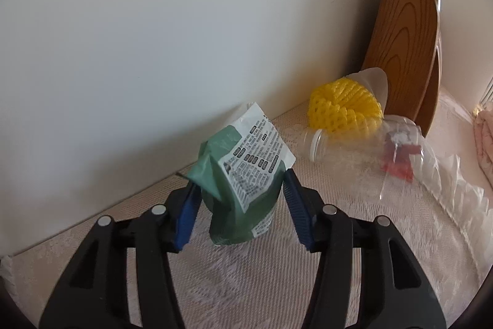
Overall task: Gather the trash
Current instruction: 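Grasp the green paper packet with the left tool while the right tool grasps the clear bottle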
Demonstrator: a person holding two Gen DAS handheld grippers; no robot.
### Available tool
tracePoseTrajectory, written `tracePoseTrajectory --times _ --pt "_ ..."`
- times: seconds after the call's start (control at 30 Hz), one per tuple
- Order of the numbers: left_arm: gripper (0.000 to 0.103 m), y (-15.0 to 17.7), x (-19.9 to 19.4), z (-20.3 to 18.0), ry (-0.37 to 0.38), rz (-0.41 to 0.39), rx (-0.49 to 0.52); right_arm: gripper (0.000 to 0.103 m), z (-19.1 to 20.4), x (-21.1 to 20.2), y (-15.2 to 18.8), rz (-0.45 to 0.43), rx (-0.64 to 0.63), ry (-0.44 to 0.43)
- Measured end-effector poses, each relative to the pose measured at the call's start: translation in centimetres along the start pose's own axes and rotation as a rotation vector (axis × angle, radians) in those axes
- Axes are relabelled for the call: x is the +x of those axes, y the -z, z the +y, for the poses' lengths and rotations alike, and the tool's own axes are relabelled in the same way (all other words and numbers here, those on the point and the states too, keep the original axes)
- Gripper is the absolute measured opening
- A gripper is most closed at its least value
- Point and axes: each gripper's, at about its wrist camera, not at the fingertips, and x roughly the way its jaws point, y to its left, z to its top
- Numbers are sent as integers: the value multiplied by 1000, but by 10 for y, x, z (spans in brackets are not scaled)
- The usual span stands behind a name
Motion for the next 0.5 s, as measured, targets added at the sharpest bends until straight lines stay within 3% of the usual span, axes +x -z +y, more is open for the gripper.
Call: tracePoseTrajectory --times 0.33,0.5 --pt "51 49 -82 25 -32 18 2 101 51 88 -93 1 -342 15" --pt "51 78 -116 44 -30 23 -35 100 64 128 -120 17 -461 67"
